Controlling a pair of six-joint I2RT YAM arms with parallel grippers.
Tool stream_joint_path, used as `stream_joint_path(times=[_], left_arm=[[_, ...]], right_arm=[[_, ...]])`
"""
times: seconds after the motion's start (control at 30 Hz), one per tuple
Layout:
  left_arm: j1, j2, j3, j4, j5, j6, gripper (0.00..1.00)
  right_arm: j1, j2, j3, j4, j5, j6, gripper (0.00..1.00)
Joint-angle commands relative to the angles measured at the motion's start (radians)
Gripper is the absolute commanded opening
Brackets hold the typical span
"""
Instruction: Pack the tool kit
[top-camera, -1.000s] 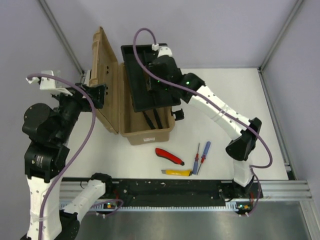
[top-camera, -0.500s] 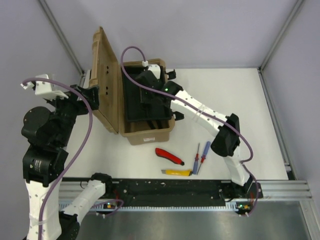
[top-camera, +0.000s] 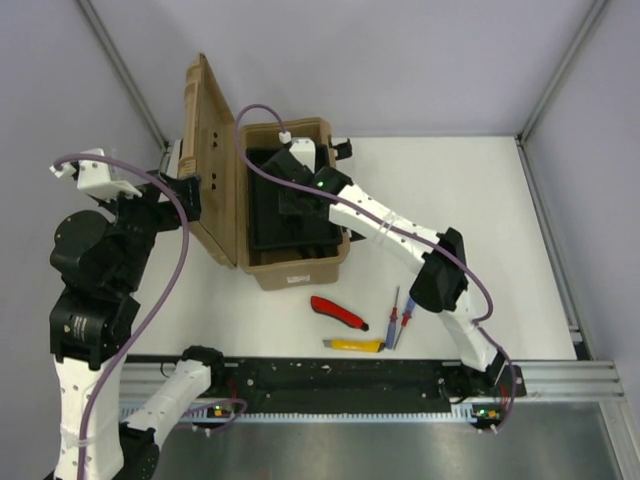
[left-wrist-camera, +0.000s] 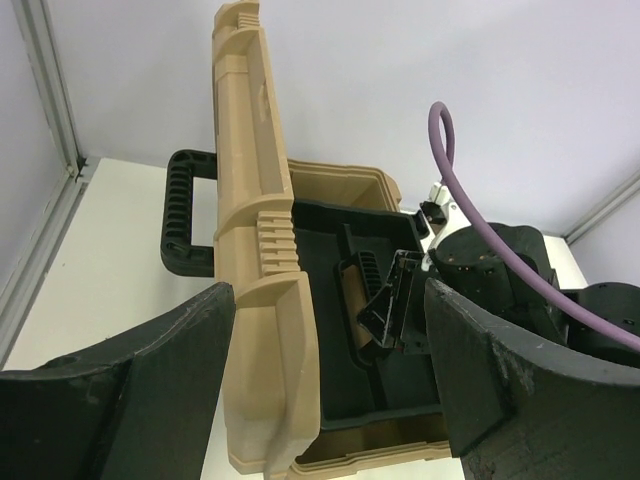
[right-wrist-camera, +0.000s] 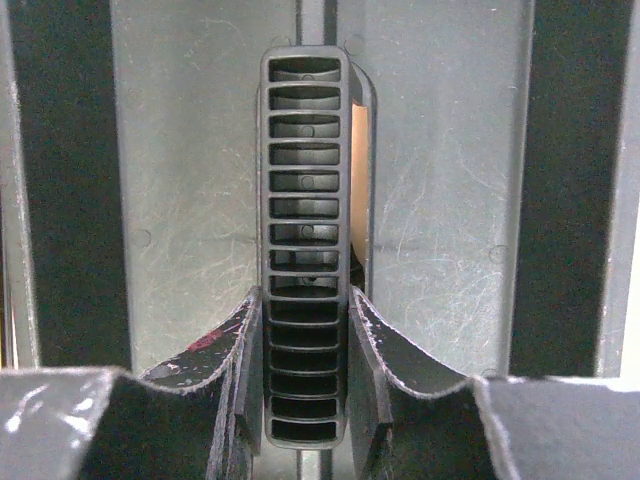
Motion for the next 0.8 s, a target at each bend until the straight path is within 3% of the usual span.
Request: stream_joint_path(times=[0.0, 0.5, 0.77], left_arm=[[-0.004, -0.006, -0.011, 0.031, -0.015, -0.005, 0.8], [-0.004, -0.007, -0.023, 0.033, -0.032, 0.009, 0.8], [-0.004, -0.007, -0.026, 0.034, -0.036, 0.017, 0.8]], right_arm=[[0.035, 0.006, 0.086, -0.041, 0.095, -0.018, 0.0], [0.054, 0.157, 0.267, -0.076, 0.098, -0.058, 0.0], [0.054, 0.165, 0.234, -0.076, 0.078, -0.009, 0.0]])
